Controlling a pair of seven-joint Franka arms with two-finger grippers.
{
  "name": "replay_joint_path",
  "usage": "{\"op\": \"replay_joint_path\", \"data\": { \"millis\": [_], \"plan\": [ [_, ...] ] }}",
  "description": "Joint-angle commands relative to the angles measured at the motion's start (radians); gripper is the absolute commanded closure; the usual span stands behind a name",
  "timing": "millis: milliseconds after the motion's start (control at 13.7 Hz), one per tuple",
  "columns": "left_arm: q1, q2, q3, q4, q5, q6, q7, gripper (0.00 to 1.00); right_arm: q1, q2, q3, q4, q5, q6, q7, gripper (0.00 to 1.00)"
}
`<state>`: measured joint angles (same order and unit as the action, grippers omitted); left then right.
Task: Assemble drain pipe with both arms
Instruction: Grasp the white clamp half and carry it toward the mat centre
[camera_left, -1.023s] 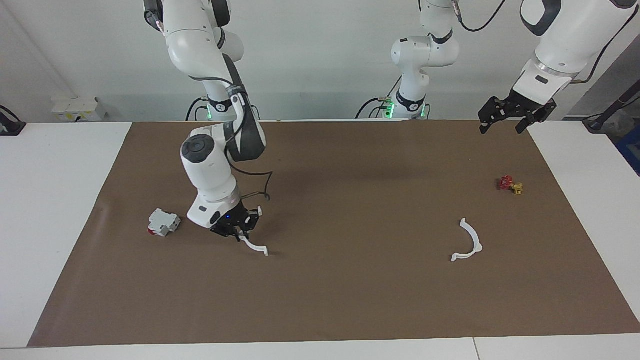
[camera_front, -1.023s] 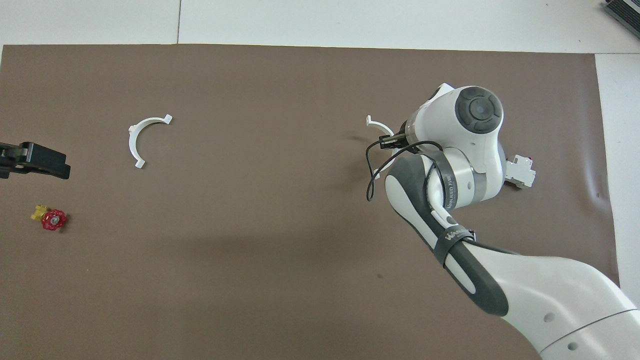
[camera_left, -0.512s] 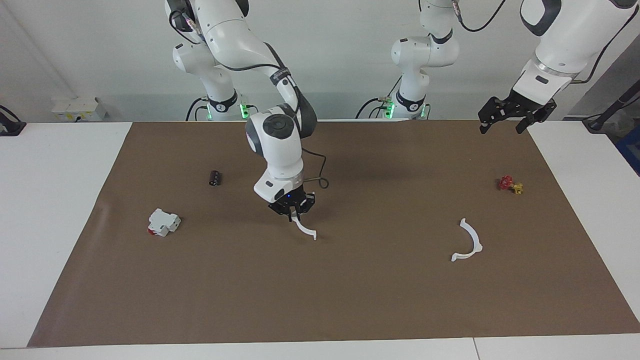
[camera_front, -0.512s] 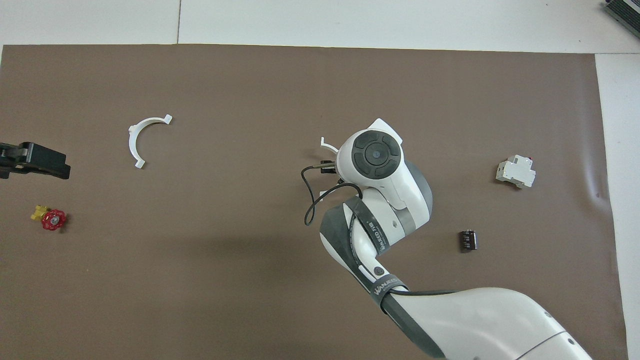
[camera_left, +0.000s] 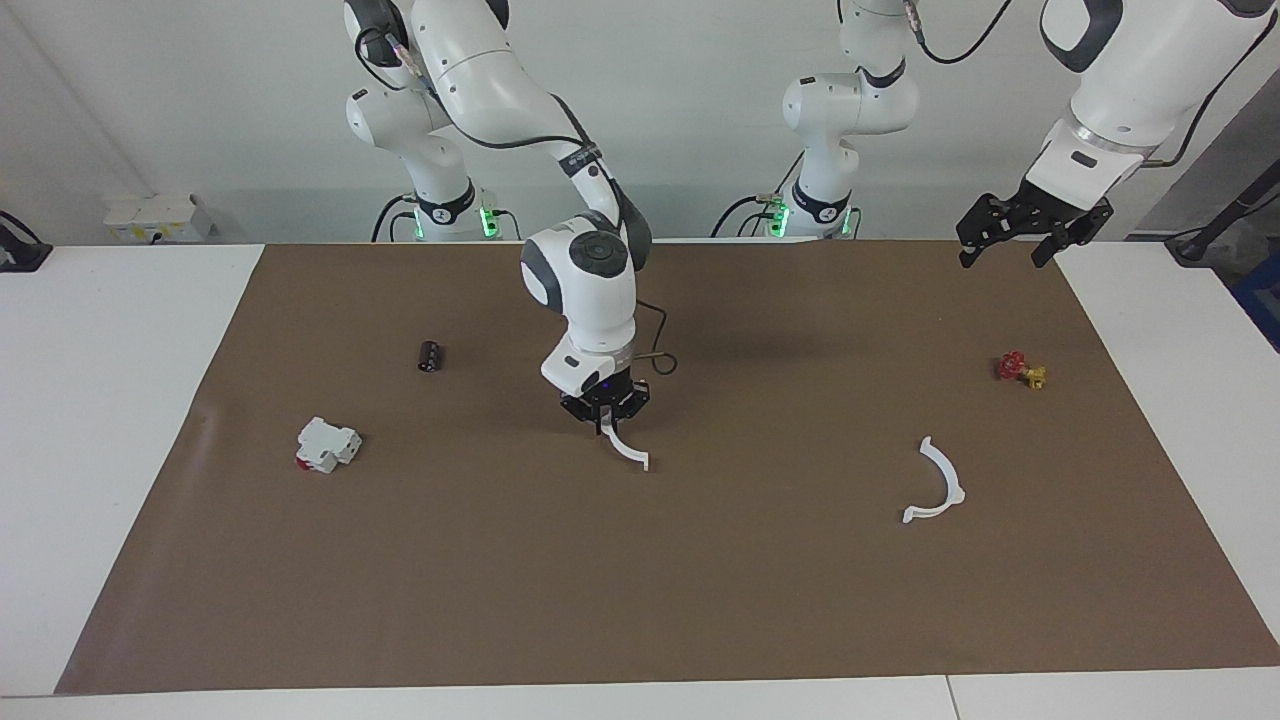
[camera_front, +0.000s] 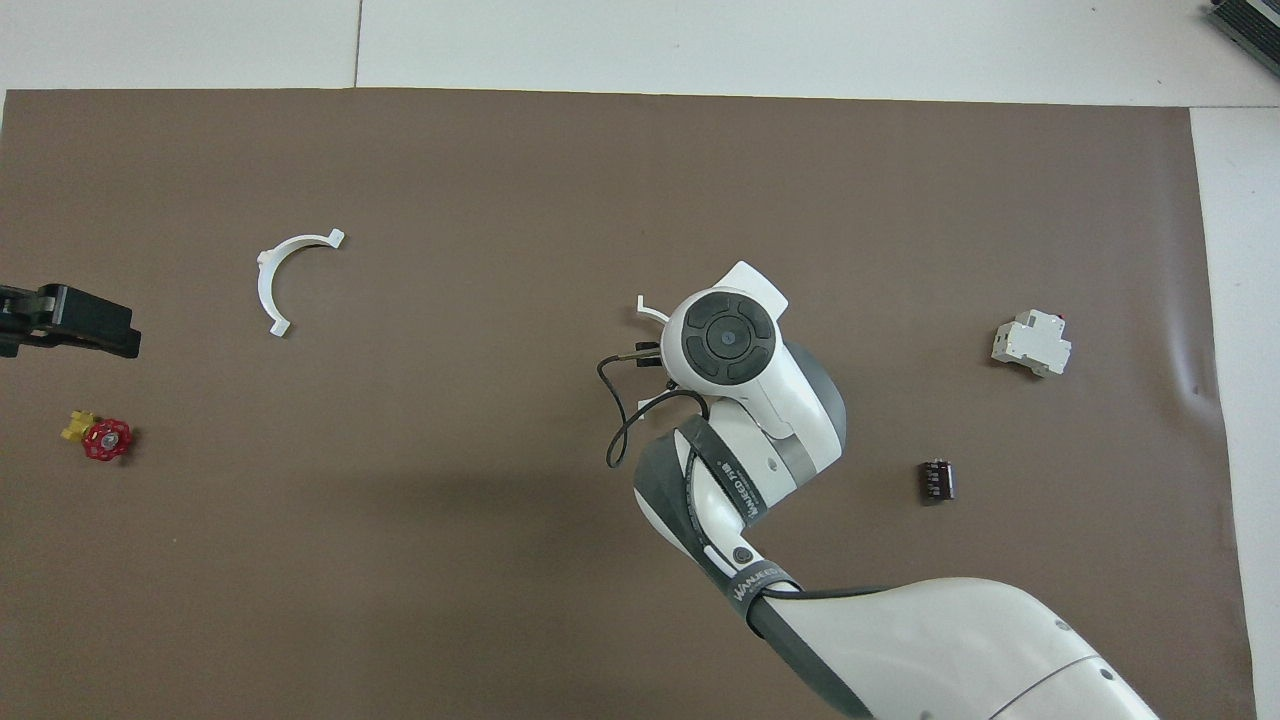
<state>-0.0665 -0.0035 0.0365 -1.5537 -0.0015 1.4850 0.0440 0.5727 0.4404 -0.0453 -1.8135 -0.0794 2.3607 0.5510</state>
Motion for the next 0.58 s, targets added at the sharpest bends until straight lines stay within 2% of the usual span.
{"op": "replay_joint_path", "data": {
  "millis": [0,512],
  "plan": [
    [0.008,-0.026,-0.003,-0.026,-0.011,-0.005,0.004,0.00,-0.004,-0.009,0.002,-0.020,-0.028,0.025,-0.020,1.00],
    [0.008,-0.026,-0.003,-0.026,-0.011,-0.005,0.004,0.00,0.004,-0.012,0.002,-0.050,-0.028,0.055,-0.051,1.00]
  ]
}}
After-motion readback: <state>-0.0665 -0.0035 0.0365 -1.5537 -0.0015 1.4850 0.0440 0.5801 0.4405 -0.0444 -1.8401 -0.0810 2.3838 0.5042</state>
